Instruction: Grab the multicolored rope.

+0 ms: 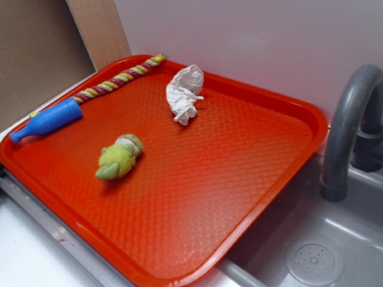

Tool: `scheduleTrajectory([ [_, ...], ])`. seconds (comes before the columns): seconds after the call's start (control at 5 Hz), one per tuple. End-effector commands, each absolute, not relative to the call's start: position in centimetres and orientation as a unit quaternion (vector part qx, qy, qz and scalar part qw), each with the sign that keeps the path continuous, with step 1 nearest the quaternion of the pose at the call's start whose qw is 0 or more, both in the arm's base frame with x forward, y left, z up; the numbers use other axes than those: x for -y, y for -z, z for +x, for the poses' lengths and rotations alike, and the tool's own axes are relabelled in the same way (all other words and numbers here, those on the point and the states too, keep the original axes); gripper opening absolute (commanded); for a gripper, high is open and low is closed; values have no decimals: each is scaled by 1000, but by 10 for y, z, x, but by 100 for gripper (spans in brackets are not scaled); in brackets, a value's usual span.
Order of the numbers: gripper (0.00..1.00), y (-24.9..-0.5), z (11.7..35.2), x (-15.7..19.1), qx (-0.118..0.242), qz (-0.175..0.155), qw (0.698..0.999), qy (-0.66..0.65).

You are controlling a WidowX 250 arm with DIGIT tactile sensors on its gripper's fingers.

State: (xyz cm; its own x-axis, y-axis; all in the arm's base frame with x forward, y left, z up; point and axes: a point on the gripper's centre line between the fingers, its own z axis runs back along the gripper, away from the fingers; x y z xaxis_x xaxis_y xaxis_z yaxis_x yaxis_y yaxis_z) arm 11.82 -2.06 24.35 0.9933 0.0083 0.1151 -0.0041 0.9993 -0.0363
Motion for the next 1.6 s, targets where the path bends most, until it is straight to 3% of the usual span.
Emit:
scheduleTrajectory([
  [0.0,100,-243,118,21,58,-18,998,-3],
  [0.2,100,-234,168,24,66,33,997,33],
  [0.6,100,-212,233,35,122,52,982,137],
  [0.8,100,-183,250,46,118,50,968,215],
  [1.0,100,-150,254,57,99,16,964,246],
  [1.4,100,-114,259,55,59,-1,969,238],
])
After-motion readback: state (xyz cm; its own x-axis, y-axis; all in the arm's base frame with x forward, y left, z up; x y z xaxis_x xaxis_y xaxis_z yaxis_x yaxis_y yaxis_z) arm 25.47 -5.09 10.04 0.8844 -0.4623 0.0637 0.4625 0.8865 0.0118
